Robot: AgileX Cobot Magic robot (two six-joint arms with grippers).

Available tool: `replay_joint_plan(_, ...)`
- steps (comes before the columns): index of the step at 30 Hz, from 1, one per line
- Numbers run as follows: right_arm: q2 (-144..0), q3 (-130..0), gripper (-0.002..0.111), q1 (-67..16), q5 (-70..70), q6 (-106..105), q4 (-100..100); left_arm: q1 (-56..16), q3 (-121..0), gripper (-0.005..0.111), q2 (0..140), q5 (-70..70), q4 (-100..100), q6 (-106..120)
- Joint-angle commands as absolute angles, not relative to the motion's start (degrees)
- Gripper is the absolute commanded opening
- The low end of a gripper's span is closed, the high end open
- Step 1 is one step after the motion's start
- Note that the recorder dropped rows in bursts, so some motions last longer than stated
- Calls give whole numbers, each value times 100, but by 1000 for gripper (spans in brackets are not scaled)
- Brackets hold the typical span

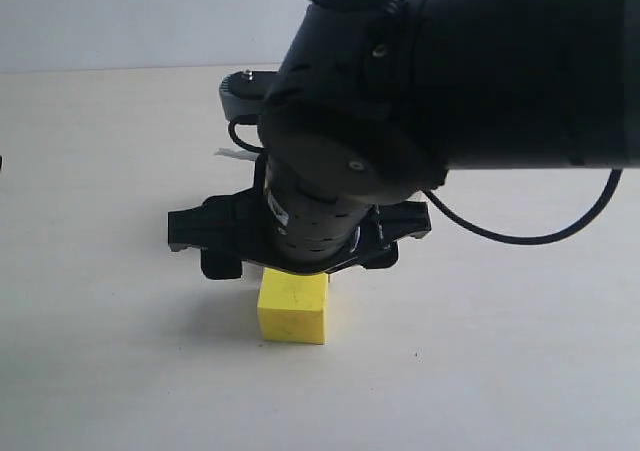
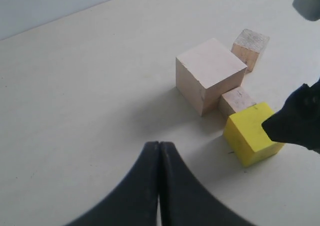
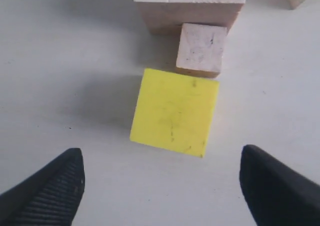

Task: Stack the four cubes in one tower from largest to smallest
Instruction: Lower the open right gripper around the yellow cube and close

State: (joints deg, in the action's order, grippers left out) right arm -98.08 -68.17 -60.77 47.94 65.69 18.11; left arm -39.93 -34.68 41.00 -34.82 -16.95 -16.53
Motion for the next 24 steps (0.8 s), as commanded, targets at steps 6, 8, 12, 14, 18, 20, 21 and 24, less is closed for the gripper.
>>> replay_joint_plan(6, -10329, -6859, 80, -5991, 4508, 7070, 2224, -3991, -3425, 0, 3986, -3458, -1639, -1693)
replay_joint_plan(8, -10381, -6859, 80, -5899, 4493, 7070, 2097, -3991, -3425, 0, 3962, -3458, -1639, -1678)
replay_joint_plan(12, -10435, -6859, 80, -5750, 4454, 7047, 1950, -3991, -3425, 0, 3924, -3458, -1639, -1680)
replay_joint_plan(14, -10435, -6859, 80, -5726, 4400, 7047, 1950, -3991, -3425, 0, 3924, -3447, -1639, -1680)
replay_joint_plan(18, -10456, -6859, 80, -5714, 4174, 7047, 1922, -3991, -3425, 0, 3924, -3447, -1639, -1680)
replay_joint_plan(20, -10501, -6859, 80, -5714, 4057, 6936, 1808, -3991, -3425, 0, 3924, -3447, -1639, -1680)
replay_joint_plan(21, -10529, -6859, 80, -5714, 4045, 6937, 1808, -3991, -3425, 0, 3924, -3447, -1639, -1680)
replay_joint_plan(24, -10628, -6859, 80, -5714, 4022, 6937, 1822, -3991, -3425, 0, 3924, -3447, -1639, -1680)
